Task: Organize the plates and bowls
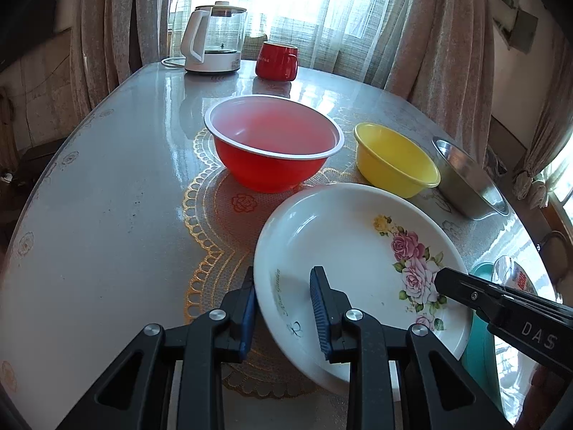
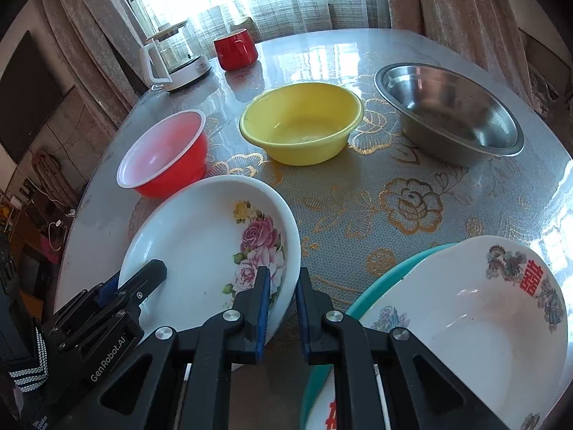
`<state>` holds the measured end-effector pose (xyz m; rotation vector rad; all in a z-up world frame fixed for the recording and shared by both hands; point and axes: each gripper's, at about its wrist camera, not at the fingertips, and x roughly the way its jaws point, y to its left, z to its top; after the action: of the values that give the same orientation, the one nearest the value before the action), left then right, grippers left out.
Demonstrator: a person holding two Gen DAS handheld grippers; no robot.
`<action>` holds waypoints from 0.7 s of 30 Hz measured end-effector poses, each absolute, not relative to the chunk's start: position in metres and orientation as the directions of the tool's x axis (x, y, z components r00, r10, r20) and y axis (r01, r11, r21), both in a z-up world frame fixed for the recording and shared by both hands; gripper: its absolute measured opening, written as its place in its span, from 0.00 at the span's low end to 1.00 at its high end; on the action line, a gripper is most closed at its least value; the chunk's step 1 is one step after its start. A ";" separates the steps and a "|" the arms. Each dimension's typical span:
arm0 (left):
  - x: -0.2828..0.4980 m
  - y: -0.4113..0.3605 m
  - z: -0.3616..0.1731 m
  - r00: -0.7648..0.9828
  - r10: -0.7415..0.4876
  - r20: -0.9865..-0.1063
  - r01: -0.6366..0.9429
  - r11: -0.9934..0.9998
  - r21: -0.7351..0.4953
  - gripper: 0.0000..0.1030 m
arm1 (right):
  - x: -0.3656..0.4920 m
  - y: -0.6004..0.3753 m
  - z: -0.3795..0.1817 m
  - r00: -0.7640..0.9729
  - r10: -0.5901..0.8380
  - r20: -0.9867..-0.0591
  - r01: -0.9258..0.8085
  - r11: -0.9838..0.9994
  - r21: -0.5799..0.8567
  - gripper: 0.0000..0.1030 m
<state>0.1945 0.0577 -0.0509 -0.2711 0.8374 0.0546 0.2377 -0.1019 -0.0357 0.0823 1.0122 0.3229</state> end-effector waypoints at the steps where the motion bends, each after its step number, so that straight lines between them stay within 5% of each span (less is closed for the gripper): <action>1: 0.194 0.059 -0.051 0.670 -0.060 -0.739 -0.157 0.963 -0.221 0.28 | 0.236 -0.104 -0.035 0.488 0.318 -0.813 -0.226 0.946 0.234 0.14; 10: 0.195 0.062 -0.050 0.669 -0.041 -0.742 -0.177 0.961 -0.212 0.28 | 0.229 -0.111 -0.035 0.464 0.413 -0.784 -0.254 0.910 0.328 0.16; 21: 0.188 0.058 -0.042 0.715 -0.074 -0.695 -0.131 0.963 -0.237 0.28 | 0.221 -0.099 -0.021 0.549 0.324 -0.770 -0.294 0.938 0.185 0.16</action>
<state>0.1882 0.0581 -0.0415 -0.2795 0.7756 0.0319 0.2213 -0.0989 -0.0211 0.0359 0.9194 0.3656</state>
